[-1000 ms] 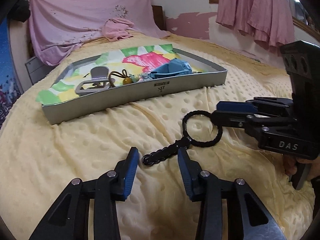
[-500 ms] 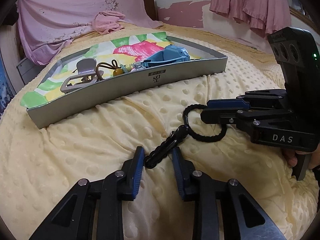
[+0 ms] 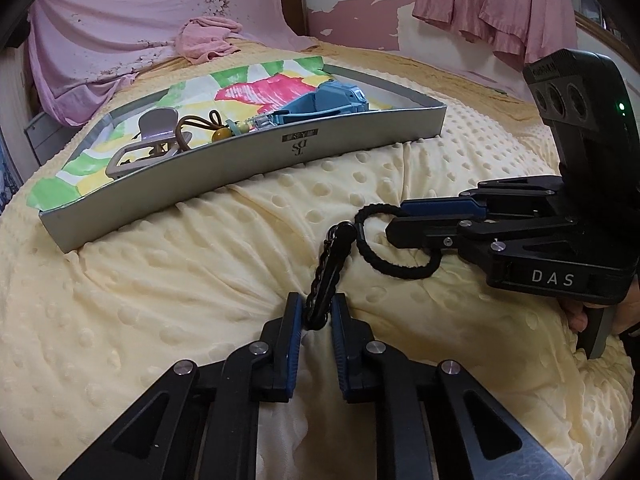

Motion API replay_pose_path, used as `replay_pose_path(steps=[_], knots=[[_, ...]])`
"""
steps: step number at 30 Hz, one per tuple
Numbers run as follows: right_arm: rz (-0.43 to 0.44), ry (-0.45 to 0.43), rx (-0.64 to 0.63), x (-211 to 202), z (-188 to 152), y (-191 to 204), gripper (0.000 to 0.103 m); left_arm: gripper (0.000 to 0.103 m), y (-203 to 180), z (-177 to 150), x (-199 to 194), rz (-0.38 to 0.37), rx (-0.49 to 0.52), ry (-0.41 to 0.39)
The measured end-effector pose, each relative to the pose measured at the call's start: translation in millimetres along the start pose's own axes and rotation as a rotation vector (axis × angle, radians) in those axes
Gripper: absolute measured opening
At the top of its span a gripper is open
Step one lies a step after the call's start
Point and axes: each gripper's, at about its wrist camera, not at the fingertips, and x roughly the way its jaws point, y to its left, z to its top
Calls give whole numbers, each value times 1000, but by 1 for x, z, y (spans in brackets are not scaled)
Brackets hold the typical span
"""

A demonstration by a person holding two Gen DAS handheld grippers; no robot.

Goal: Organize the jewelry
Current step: 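Carry the black clip with the left tool while the right tool carries the hair tie to the tray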

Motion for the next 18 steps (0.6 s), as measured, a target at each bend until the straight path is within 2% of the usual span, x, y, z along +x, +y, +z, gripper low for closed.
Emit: replay_pose_path(steps=[3, 7, 11, 18], knots=[[1, -1, 1, 0, 0, 0, 17, 14, -3, -1, -1, 3, 4, -7], [16, -12, 9, -1, -1, 0, 6, 13, -6, -2, -2, 1, 22, -17], [38, -24, 21, -1, -3, -3, 5, 13, -8, -3, -4, -4, 31, -23], [60, -74, 35, -9, -4, -6, 5, 13, -13, -7, -10, -71, 43, -45]])
